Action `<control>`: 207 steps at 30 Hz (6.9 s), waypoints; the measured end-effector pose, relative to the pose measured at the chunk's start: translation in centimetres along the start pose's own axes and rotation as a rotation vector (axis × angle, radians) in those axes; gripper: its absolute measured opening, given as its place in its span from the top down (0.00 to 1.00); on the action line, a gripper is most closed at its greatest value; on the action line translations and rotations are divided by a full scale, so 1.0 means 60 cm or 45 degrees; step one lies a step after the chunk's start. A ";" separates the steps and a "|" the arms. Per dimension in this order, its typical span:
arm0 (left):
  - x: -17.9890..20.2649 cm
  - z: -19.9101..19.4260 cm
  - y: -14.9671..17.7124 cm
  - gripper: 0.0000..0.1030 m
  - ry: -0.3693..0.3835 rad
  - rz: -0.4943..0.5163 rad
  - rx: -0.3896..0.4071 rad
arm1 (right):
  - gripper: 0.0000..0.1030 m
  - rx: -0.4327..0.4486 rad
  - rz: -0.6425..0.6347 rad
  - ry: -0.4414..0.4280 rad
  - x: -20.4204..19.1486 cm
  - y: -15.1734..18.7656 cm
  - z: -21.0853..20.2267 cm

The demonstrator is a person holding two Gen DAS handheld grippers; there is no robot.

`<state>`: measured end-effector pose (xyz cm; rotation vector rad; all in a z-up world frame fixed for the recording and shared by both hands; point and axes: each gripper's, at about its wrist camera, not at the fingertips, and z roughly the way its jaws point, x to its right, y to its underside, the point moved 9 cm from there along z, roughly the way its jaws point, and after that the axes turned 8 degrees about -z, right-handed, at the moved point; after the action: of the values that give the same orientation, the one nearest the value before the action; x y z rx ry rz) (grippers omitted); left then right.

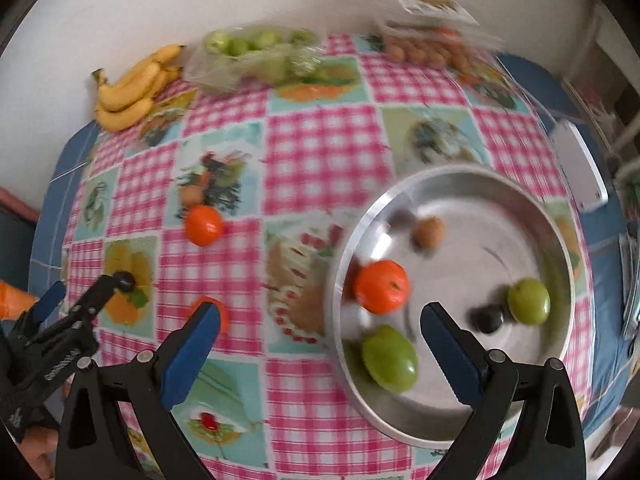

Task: Organize fruits
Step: 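Close the left gripper on the dark cherry while the right closes on a tangerine, then carry the dark cherry with the left gripper while the right carries the tangerine over the plate, then open the left gripper releasing the cherry into the plate while the right releases the tangerine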

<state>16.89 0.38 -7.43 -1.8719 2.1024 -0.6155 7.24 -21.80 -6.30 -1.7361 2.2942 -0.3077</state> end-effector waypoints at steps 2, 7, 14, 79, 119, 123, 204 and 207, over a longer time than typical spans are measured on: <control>-0.020 0.001 -0.006 0.00 -0.004 -0.021 0.006 | 0.00 0.038 -0.037 -0.014 -0.019 -0.018 -0.011; -0.070 -0.001 -0.020 0.00 -0.050 -0.080 0.047 | 0.00 0.103 -0.055 -0.081 -0.070 -0.055 -0.025; -0.116 0.006 -0.026 0.00 -0.076 -0.169 0.057 | 0.00 0.056 -0.076 -0.084 -0.127 -0.047 0.015; -0.012 0.066 0.004 0.71 0.148 -0.045 -0.154 | 0.63 0.034 -0.086 -0.175 -0.163 0.027 0.097; 0.159 -0.040 0.013 0.71 0.217 0.208 -0.020 | 0.63 0.160 0.197 -0.035 0.021 0.047 -0.012; 0.188 -0.046 0.025 0.71 0.240 0.250 -0.025 | 0.63 0.174 0.265 -0.013 0.061 0.050 -0.021; 0.480 -0.017 0.181 0.57 0.366 0.778 -0.077 | 0.62 0.051 0.536 -0.091 0.217 0.100 0.004; 0.481 -0.024 0.177 0.52 0.366 0.778 -0.066 | 0.62 0.061 0.529 -0.089 0.218 0.098 0.000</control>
<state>3.01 -27.03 -8.75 -1.0976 2.7095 -0.7033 -1.51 -32.80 -9.06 -1.1856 2.4960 -0.2132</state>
